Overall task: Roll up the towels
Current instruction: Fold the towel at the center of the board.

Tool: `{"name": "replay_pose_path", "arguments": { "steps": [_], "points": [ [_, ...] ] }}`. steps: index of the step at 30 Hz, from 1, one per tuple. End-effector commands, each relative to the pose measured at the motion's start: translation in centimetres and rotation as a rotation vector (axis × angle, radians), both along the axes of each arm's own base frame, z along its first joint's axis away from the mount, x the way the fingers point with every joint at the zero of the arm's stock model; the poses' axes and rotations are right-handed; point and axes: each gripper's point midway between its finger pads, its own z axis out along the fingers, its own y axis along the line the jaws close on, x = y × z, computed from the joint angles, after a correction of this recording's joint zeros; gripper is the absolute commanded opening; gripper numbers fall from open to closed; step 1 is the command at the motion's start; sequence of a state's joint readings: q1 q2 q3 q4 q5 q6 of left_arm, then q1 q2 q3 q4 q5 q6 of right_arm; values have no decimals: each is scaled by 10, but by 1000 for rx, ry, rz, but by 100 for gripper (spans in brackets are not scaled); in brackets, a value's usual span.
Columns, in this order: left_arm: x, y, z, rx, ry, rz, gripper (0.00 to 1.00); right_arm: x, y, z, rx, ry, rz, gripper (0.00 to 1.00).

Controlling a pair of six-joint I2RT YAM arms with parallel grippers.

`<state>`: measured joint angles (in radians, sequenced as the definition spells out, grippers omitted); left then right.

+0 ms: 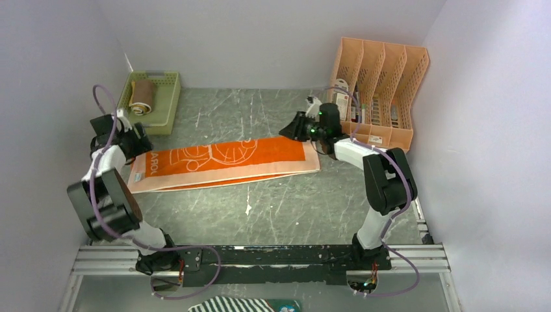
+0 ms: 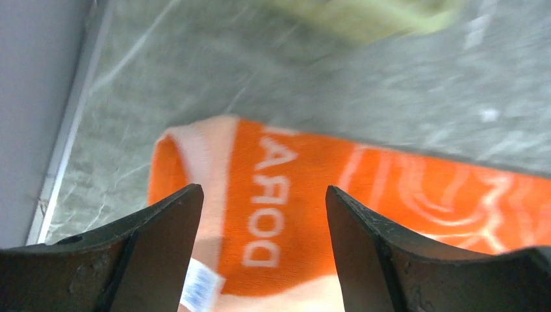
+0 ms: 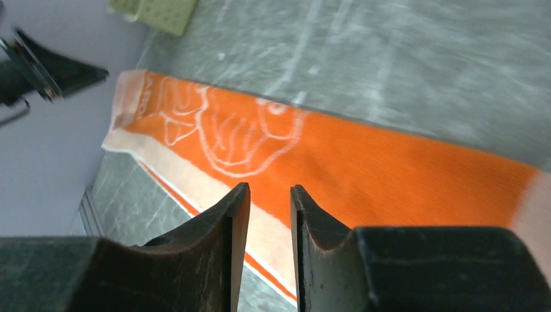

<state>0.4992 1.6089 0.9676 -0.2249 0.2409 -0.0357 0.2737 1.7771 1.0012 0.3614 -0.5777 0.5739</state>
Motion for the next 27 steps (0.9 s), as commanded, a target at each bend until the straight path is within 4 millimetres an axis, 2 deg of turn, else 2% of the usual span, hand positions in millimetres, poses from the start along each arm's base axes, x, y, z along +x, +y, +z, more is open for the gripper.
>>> {"name": "replay_pose_path", "arguments": {
  "steps": [1,4,8,10,12,13,17,21,24,27],
  "points": [
    [21,-23,104,72,-274,25,81,-16,56,35,-44,-148,156,27],
    [7,-47,114,-18,-309,8,78,-44,102,26,-69,-141,296,22],
    [-21,-73,95,-102,-283,48,75,-94,170,-4,-185,-120,497,19],
    [-36,-83,84,-139,-285,75,75,-112,194,-18,-222,-107,551,18],
    [-46,-90,82,-178,-299,106,74,-126,211,-28,-237,-96,590,18],
    [-51,-95,81,-199,-305,105,74,-132,218,-40,-255,-83,604,18],
    [-61,-118,76,-291,-314,68,74,-138,234,-69,-317,-54,611,18],
    [-57,-123,83,-335,-322,62,74,-126,240,-94,-351,-29,579,18],
    [-50,-123,89,-324,-335,29,75,-106,239,-97,-374,-43,543,18],
    [-45,-120,87,-306,-317,16,75,-88,243,-84,-378,-91,521,18]
  ]
}}
